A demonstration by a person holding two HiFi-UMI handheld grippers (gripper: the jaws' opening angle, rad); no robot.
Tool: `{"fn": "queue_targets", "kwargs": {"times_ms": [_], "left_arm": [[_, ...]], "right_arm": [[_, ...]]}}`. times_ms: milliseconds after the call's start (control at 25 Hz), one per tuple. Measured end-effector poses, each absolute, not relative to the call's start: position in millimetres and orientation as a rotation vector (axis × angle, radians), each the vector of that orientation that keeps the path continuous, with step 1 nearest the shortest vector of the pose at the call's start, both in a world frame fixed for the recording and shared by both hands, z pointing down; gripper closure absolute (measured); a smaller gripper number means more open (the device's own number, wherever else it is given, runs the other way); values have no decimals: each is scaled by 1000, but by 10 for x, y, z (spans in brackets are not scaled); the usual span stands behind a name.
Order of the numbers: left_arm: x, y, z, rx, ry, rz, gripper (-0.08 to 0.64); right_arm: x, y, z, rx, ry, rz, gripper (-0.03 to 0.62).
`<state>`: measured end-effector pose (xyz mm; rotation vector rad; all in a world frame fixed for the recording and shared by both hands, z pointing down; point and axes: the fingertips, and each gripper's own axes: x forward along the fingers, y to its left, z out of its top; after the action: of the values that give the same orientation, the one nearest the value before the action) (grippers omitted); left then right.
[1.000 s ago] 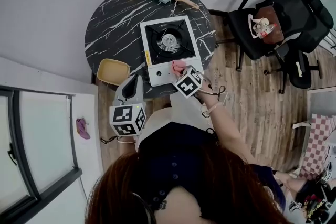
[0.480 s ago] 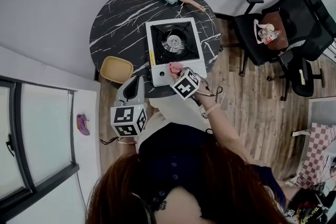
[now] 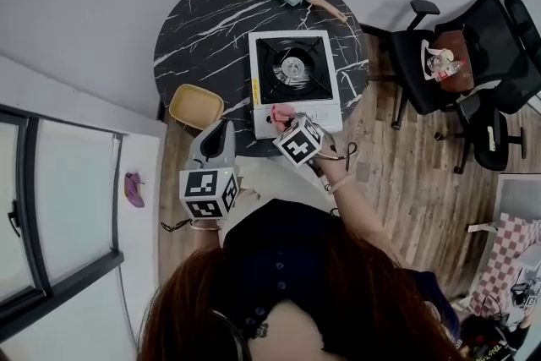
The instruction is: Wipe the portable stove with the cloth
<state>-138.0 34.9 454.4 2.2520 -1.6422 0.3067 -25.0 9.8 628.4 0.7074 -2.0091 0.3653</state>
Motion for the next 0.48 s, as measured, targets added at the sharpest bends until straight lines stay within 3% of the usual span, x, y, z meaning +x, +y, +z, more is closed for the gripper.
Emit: {"fn": "queue_targets", "kwargs": {"times_ms": [480], "left_arm": [[-1588,168,4508,2263,-1624,338,546]], "right_arm": [[-472,121,6287,705,-2020,421,558]]}}
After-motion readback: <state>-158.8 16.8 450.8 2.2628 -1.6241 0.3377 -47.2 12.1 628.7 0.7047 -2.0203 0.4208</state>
